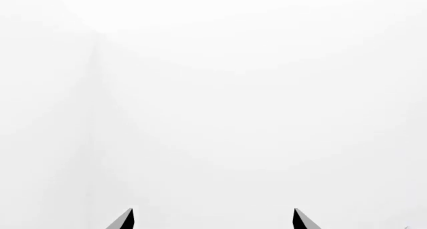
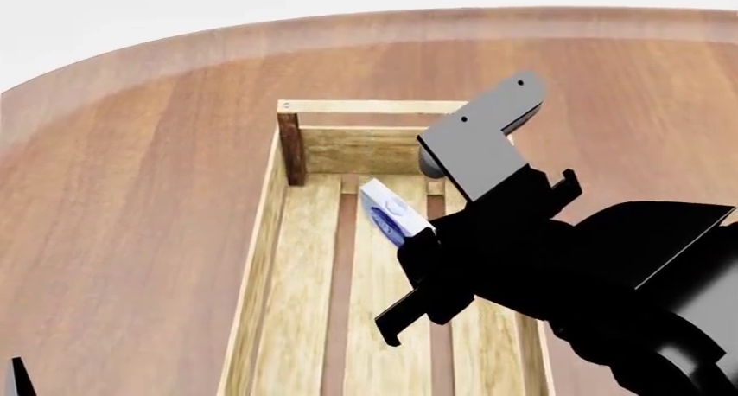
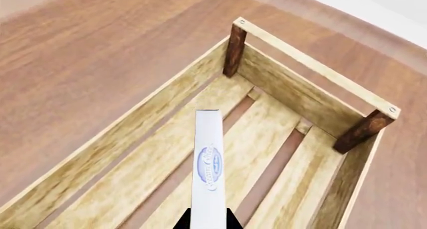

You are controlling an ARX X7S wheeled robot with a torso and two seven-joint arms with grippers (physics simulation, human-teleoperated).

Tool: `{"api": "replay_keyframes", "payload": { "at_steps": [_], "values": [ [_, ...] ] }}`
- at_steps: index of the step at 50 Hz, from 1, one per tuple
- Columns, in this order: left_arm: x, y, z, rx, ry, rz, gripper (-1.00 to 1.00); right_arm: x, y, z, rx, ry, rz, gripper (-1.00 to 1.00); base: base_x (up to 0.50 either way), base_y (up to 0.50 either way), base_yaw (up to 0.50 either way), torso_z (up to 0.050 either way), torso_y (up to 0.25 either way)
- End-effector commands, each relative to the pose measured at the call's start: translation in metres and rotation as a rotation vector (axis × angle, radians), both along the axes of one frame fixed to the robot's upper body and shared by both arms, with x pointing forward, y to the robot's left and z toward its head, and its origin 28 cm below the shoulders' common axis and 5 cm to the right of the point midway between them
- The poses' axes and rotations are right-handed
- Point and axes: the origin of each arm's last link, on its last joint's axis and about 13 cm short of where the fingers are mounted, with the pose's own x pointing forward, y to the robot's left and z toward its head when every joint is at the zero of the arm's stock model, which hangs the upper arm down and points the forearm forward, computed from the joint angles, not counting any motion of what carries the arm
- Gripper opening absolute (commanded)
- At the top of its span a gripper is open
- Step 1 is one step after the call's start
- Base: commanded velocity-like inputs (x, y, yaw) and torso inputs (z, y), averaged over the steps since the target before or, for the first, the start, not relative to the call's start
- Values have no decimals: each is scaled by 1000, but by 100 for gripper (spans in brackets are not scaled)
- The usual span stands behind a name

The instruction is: Pick up the cream cheese and put it in the tray.

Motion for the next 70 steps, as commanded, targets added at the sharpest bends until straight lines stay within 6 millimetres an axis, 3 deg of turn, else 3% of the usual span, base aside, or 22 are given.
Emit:
{"api": "replay_keyframes", "payload": {
  "at_steps": [1, 70],
  "values": [
    [-1, 0, 1, -3, -8, -3, 100, 0, 0, 5, -4, -28, 0, -100, 0, 0, 0, 0, -123],
    [0, 0, 0, 7, -6, 10, 100, 0, 7, 2, -38, -31, 23, -100, 0, 0, 0, 0, -75]
  ]
}}
